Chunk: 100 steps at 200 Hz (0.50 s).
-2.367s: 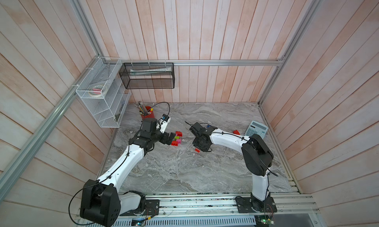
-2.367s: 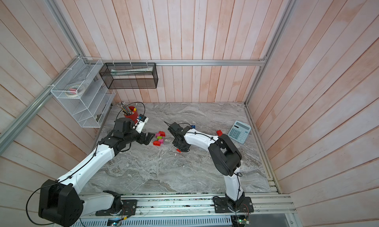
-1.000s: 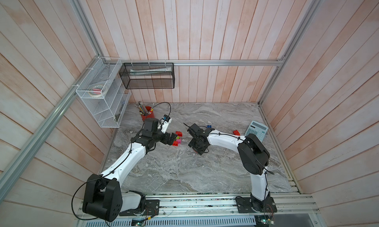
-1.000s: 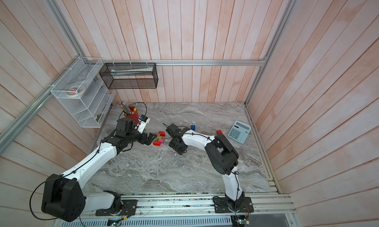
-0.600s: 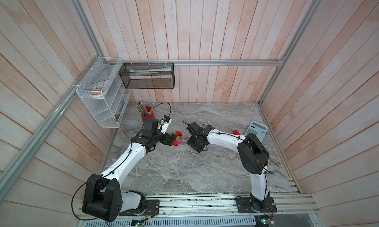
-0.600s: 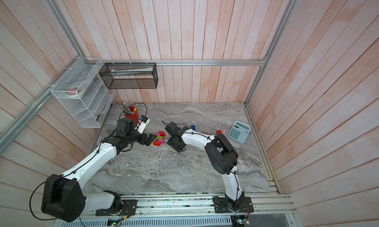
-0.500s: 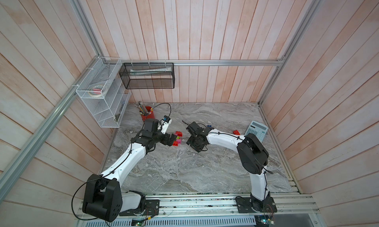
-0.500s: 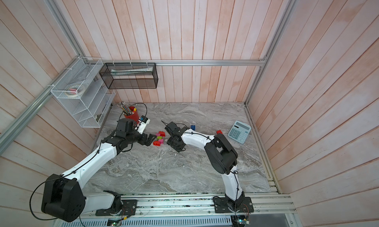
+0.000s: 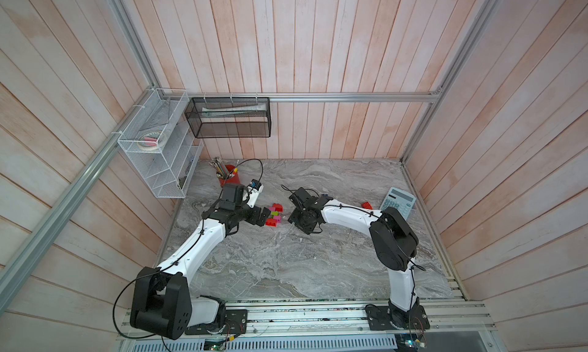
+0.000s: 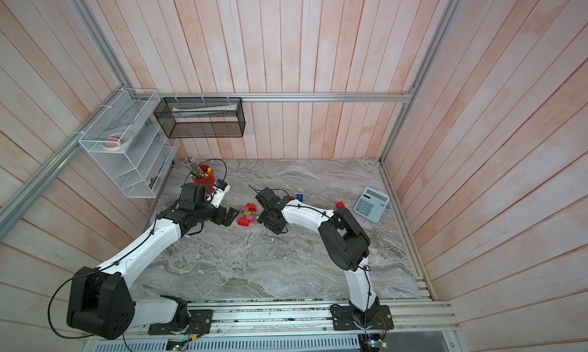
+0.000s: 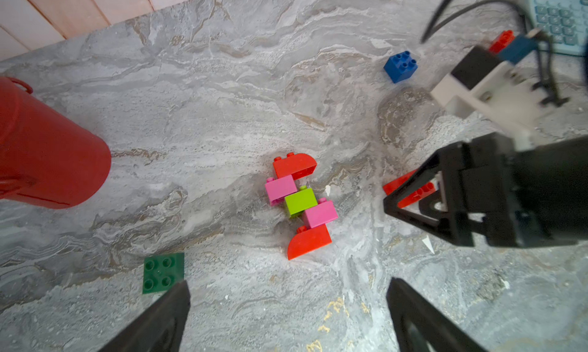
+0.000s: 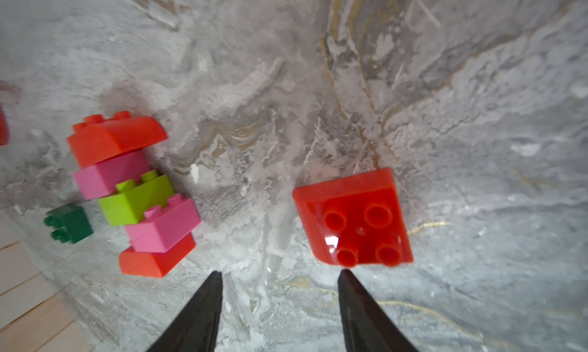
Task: Assemble the letter s with lego
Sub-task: Place the lego brick at the center of the board, then pick up the lego brick from the center of the board.
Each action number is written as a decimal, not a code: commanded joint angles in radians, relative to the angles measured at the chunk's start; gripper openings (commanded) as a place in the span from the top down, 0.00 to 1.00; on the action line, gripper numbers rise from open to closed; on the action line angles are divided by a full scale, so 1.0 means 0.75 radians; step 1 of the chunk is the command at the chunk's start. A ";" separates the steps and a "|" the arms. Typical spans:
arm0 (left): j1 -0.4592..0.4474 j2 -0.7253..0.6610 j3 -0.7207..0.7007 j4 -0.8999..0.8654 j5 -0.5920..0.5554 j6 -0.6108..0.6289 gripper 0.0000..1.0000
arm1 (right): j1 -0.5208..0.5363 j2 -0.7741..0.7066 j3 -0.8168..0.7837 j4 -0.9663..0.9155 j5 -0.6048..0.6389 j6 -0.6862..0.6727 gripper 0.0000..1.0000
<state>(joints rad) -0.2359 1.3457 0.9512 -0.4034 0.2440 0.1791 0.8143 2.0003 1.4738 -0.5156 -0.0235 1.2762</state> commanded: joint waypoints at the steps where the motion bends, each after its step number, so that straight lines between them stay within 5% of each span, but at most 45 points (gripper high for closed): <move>1: 0.020 0.034 0.064 -0.057 -0.039 0.009 0.00 | -0.027 -0.147 -0.048 0.003 0.035 -0.089 0.37; 100: 0.152 0.412 0.263 -0.194 -0.255 -0.022 0.16 | -0.232 -0.642 -0.518 0.290 -0.044 -0.630 0.22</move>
<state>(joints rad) -0.1513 1.6150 1.1038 -0.5083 0.0956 0.1860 0.6788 1.5810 1.1423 -0.3454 -0.0357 0.9417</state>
